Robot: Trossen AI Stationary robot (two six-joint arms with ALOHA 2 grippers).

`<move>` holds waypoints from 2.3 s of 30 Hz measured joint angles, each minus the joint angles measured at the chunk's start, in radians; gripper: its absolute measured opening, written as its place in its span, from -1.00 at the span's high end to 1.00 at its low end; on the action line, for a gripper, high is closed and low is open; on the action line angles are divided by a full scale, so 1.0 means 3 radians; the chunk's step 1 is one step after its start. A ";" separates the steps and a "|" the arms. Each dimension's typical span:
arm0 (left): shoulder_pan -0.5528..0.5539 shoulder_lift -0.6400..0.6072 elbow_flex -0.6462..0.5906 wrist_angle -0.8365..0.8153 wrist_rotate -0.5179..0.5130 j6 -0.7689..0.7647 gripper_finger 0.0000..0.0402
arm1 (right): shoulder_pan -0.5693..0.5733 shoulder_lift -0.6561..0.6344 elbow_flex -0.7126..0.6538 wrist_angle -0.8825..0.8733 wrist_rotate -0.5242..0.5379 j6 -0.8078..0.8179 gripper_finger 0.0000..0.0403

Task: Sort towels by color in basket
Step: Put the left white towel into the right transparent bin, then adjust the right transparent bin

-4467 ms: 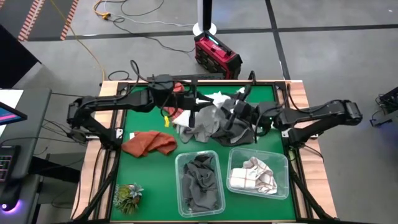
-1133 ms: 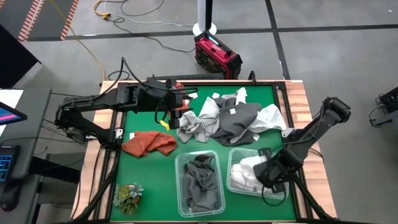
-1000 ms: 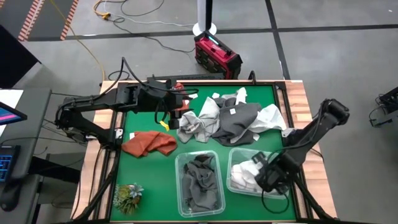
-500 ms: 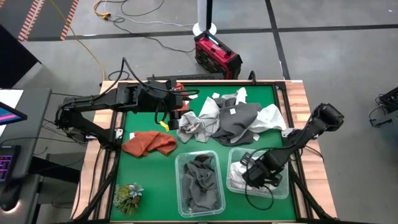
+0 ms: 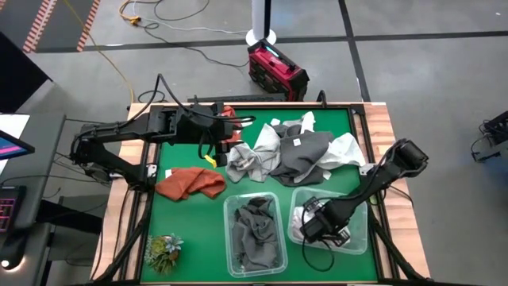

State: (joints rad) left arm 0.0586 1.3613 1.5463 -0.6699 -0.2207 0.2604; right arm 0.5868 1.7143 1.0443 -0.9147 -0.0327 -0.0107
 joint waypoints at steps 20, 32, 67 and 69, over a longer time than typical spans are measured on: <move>0.0000 0.0000 0.0000 0.0005 -0.0001 -0.0010 0.14 | 0.0030 -0.0523 0.0852 -0.1226 0.0035 0.0749 -0.27; 0.0000 0.0000 0.0000 -0.0068 -0.0001 -0.0044 0.14 | -0.0080 -0.0647 0.1267 -0.2040 0.0440 0.0786 -0.27; 0.0001 0.0000 0.0000 -0.0196 0.0001 -0.0071 0.14 | -0.1511 -0.0737 0.0693 -0.0993 0.0333 0.0478 0.15; 0.0000 0.0000 0.0000 -0.0196 0.0001 -0.0071 0.14 | -0.1446 -0.0725 0.0690 -0.0951 0.0336 0.0476 0.26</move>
State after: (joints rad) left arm 0.0586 1.3613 1.5463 -0.7288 -0.2203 0.2390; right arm 0.1531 1.4967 1.2514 -1.2001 0.0682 0.1320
